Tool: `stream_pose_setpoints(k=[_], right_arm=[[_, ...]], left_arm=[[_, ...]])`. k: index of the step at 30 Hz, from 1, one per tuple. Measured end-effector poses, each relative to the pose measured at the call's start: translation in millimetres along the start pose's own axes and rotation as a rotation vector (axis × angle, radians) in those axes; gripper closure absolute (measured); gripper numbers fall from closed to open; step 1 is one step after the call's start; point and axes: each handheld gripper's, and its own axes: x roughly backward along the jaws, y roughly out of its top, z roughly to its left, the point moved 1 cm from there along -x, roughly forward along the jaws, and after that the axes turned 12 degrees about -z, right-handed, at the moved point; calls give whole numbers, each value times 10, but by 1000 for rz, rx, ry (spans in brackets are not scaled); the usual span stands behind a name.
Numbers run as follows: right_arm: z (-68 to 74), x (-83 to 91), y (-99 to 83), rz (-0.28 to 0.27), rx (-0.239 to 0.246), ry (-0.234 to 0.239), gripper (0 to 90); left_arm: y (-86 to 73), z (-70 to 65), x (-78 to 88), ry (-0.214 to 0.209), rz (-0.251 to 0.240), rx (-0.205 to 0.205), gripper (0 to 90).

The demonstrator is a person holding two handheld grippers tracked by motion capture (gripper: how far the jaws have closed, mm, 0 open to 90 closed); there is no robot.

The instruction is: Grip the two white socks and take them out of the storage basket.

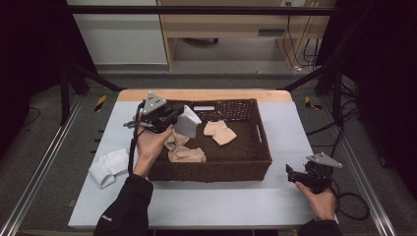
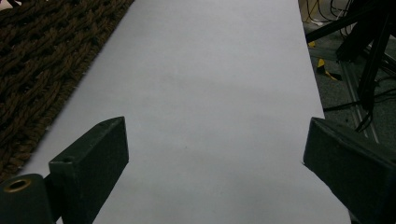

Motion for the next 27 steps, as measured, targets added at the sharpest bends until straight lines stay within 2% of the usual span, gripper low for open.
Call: stream_pose_setpoints(k=[6, 14, 20, 23, 24, 27], right_arm=[[-2, 6, 2, -6, -1, 0, 70], [0, 7, 1, -5, 1, 1, 70], [1, 7, 0, -3, 2, 0, 70], [1, 8, 0, -3, 2, 0, 70], [1, 8, 1, -3, 2, 0, 70], [0, 8, 0, -3, 2, 0, 70]], left_arm=[[236, -4, 235, 3, -78, 14, 879], [469, 83, 567, 21, -157, 25, 879], [538, 179, 778, 41, -186, 34, 879], [551, 214, 830, 49, -193, 37, 879], [565, 286, 924, 65, -205, 45, 879], [558, 372, 1047, 95, -211, 48, 879]])
